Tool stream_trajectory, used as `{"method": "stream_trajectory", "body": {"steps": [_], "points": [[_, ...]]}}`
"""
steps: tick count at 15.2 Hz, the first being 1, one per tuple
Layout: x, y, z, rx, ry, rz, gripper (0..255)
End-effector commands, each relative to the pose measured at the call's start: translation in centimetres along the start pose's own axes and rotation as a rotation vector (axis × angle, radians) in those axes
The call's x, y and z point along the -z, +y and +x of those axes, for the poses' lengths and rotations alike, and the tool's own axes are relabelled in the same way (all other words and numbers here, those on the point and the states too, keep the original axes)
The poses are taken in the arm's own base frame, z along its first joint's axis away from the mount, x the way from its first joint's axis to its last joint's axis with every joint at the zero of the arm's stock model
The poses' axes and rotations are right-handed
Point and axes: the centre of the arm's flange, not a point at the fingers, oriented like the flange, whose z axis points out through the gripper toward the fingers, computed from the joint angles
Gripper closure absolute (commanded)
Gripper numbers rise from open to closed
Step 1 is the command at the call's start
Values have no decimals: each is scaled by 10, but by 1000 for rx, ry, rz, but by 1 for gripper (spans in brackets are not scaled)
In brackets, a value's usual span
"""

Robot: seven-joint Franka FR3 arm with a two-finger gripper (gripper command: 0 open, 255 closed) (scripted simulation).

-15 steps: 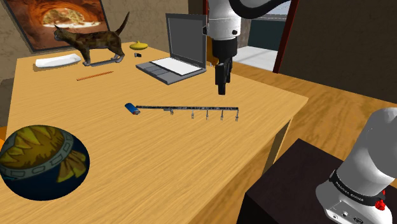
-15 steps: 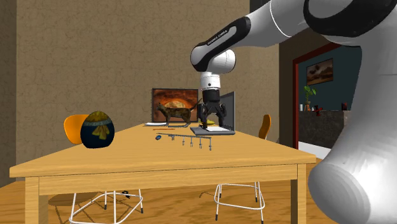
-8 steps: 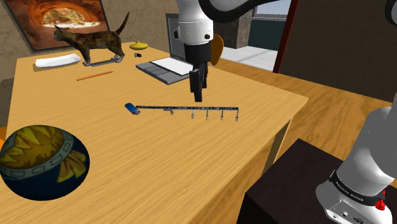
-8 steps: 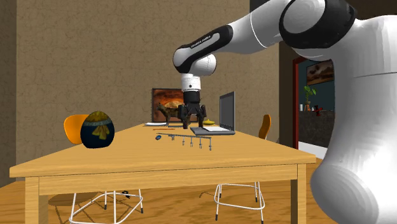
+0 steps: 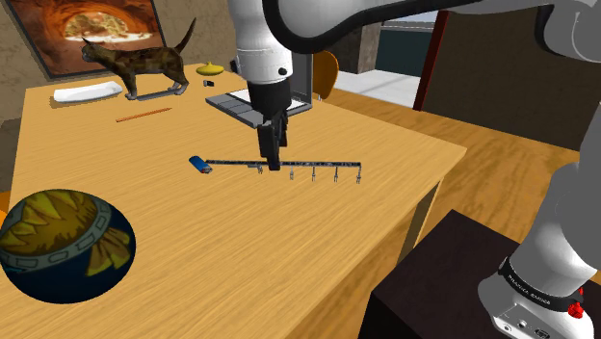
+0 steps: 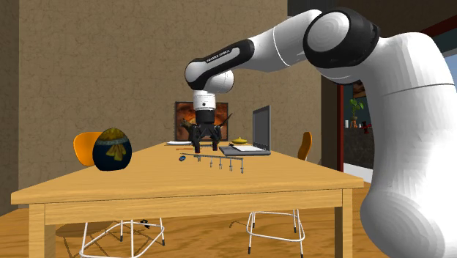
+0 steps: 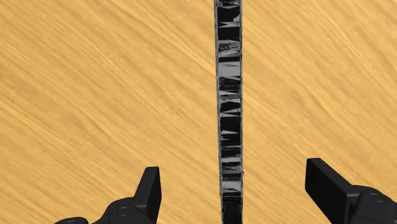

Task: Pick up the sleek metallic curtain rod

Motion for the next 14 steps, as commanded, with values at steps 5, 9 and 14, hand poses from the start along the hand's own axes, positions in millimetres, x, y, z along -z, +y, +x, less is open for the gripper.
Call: {"method": "stream_trajectory", "body": {"steps": [5, 9, 14], "points": [[-24, -1, 2, 1, 1, 0, 0], [-25, -1, 1, 1, 1, 0, 255], [-25, -1, 1, 1, 1, 0, 255]]}}
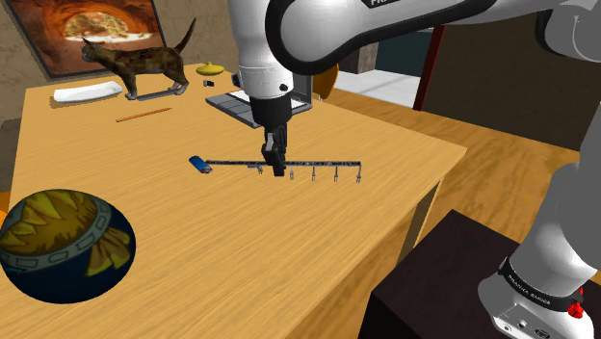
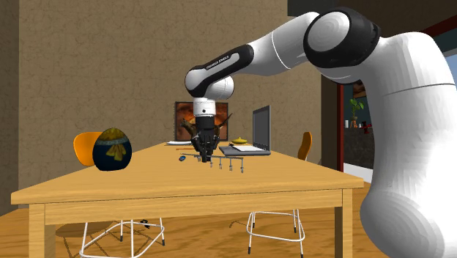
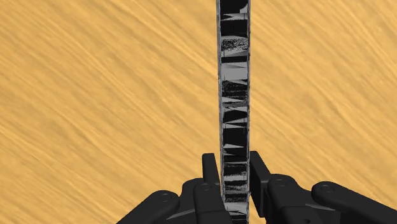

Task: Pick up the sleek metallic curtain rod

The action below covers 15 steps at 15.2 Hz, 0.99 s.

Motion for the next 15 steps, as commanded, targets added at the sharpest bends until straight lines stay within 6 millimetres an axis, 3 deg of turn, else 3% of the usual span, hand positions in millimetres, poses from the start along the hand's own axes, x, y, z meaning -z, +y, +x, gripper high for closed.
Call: {"method": "stream_trajectory", "body": {"steps": [1, 15], "points": [[0, 0, 1, 0, 0, 0, 255], [74, 1, -3, 0, 0, 0, 255]]}}
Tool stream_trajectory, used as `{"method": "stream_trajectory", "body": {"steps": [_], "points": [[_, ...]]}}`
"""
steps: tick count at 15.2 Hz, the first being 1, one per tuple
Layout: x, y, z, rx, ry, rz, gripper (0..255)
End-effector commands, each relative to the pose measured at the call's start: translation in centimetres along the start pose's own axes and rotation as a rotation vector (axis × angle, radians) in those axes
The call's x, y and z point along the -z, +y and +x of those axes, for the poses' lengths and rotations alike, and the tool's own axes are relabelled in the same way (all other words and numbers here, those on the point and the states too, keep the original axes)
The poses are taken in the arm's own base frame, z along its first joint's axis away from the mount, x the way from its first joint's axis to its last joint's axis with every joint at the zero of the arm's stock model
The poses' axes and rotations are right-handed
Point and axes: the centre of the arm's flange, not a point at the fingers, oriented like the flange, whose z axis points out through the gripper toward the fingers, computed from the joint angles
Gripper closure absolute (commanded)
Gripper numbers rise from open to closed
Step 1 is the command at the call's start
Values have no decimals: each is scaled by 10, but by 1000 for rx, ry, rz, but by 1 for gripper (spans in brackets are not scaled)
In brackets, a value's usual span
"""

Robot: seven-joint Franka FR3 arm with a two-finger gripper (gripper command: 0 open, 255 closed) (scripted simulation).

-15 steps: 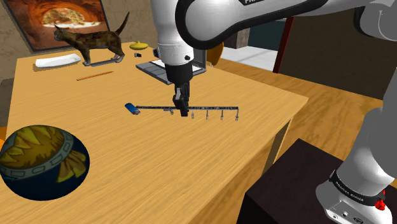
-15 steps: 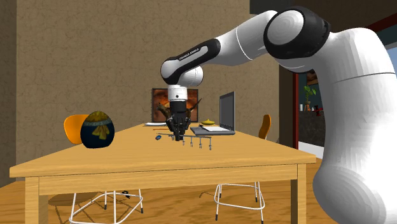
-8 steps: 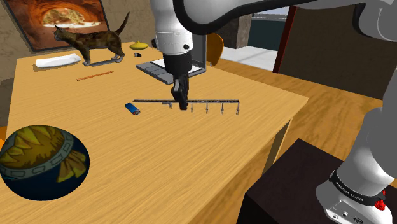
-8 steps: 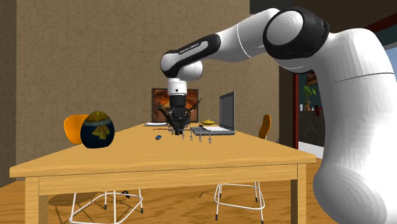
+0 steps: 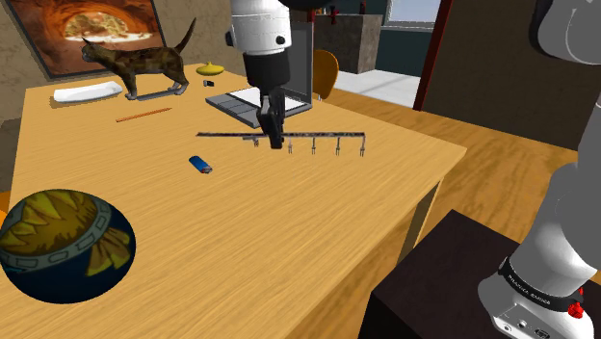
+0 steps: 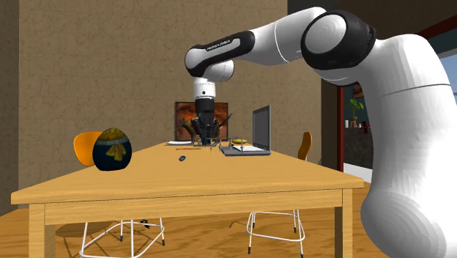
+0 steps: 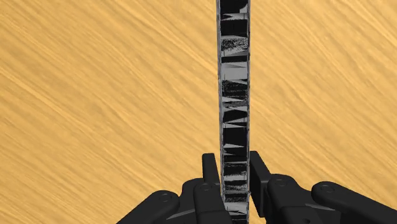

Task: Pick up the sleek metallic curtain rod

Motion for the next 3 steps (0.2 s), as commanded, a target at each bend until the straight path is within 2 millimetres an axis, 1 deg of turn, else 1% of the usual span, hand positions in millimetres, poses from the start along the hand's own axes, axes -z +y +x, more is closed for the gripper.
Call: {"method": "stream_trajectory", "body": {"steps": [1, 3], "points": [[11, -1, -1, 0, 0, 0, 255], [12, -1, -1, 0, 0, 0, 255]]}}
